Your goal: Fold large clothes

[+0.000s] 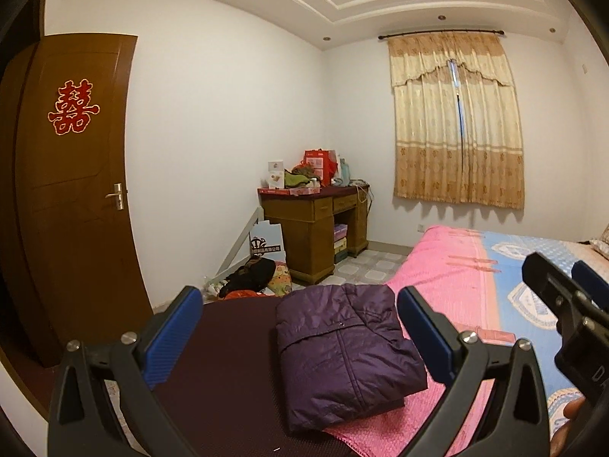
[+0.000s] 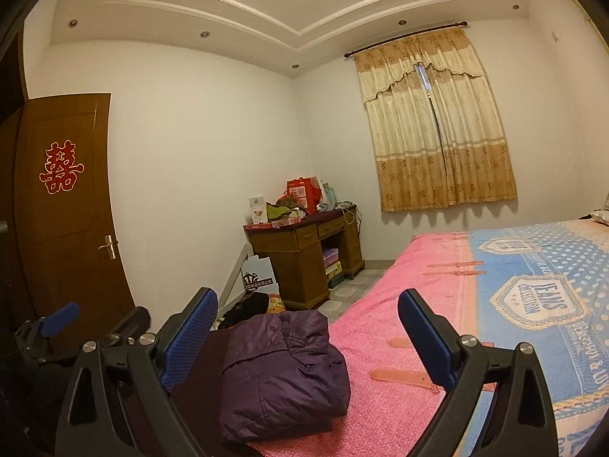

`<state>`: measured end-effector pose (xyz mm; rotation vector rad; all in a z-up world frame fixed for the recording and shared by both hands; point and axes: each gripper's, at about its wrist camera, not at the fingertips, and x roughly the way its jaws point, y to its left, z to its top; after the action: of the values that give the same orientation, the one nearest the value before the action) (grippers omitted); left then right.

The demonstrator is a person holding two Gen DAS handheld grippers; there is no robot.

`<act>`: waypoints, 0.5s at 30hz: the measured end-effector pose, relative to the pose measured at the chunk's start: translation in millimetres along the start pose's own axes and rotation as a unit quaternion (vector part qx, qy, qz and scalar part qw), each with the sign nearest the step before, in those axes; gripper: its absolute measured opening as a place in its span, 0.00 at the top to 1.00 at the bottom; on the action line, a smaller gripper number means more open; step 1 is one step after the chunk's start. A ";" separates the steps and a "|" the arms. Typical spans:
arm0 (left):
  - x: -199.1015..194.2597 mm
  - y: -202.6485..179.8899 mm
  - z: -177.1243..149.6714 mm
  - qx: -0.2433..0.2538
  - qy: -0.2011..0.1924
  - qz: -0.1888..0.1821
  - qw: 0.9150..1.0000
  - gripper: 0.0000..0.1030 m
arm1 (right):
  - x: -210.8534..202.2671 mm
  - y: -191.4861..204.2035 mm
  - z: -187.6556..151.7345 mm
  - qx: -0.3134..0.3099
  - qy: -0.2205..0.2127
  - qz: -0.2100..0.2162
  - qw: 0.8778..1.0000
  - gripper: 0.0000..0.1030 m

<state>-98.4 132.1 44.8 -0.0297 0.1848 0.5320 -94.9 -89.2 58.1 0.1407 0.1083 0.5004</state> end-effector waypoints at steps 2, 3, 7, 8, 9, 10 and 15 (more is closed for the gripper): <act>-3.0 -2.9 -4.0 0.004 0.003 0.001 1.000 0.00 | 1.8 3.2 -1.8 -0.001 0.004 0.001 1.000 0.07; -3.1 -5.4 -4.9 0.005 0.005 0.001 1.000 0.00 | 2.8 3.8 -2.9 -0.001 0.006 0.000 1.000 0.07; -2.9 -9.5 -6.6 0.009 0.012 -0.001 1.000 0.00 | 8.4 0.7 -5.8 0.003 0.016 -0.002 1.000 0.07; -3.0 -9.9 -7.0 0.010 0.012 -0.001 1.000 0.00 | 9.7 -0.8 -6.2 0.006 0.019 -0.003 1.000 0.07; -3.4 -10.2 -6.9 0.011 0.012 0.000 1.000 0.00 | 10.7 -1.9 -6.5 0.009 0.022 -0.003 1.000 0.07; -4.1 -9.8 -6.8 0.012 0.012 0.001 1.000 0.00 | 11.3 -2.6 -6.7 0.012 0.023 -0.003 1.000 0.07; -4.1 -10.0 -6.4 0.012 0.013 0.001 1.000 0.00 | 12.5 -5.0 -7.9 0.016 0.024 -0.003 1.000 0.07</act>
<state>-97.9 121.0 39.0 -0.0132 0.2159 0.5309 -82.8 -86.6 48.7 0.1595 0.1636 0.4967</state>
